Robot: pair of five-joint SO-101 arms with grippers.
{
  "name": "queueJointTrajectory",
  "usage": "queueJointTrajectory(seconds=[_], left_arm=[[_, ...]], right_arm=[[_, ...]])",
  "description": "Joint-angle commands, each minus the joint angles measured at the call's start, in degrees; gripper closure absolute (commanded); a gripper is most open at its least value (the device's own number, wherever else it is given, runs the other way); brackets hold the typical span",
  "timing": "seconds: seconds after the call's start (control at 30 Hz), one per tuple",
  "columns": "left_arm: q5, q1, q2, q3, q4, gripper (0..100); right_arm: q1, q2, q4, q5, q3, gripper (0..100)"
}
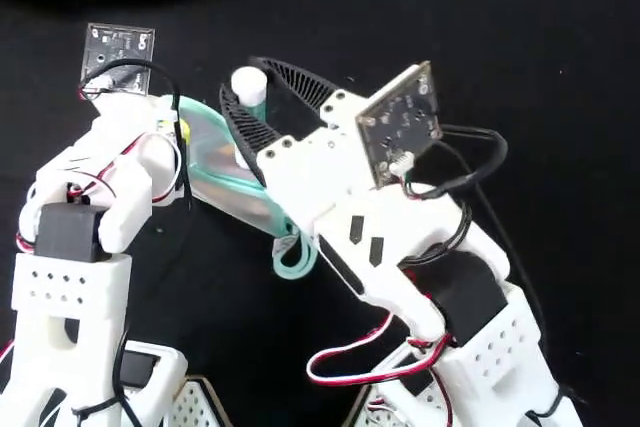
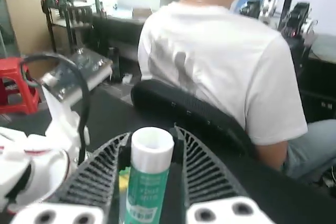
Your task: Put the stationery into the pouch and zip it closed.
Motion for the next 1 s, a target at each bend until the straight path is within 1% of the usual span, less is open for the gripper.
queueJointTrajectory(seconds=[0.0,0.13,0.27,0.4,0.5,0.6,0.77,0.9,0.97], left_arm=[[0.53,2.07,1.49,4.62,-0.18,97],[0.53,1.98,1.49,4.62,-0.18,97],[0.53,1.89,1.41,5.05,-0.18,97],[0.35,-0.66,1.49,5.23,0.18,97],[0.35,-3.38,1.14,5.23,0.26,97],[0.35,-4.53,1.41,5.58,0.35,97],[0.26,-4.18,0.97,7.34,0.00,97],[0.35,-4.18,0.97,7.08,0.00,97],[0.35,-4.18,0.97,7.25,0.00,97]], right_arm=[[-1.93,4.26,-1.85,-0.53,-1.10,98.6],[-2.99,5.85,-1.58,-0.53,-2.95,98.6],[-3.25,5.93,-1.49,-0.53,-1.80,98.6],[-2.81,5.58,-1.49,-0.53,0.66,98.6],[-1.58,5.76,-1.49,-0.44,3.03,98.6],[0.35,5.76,-1.85,-0.44,6.29,98.6],[3.69,5.85,-2.02,-0.35,12.26,98.6],[3.96,5.58,-3.25,-0.09,14.11,98.5],[3.96,5.58,-2.99,0.44,14.11,96.2]])
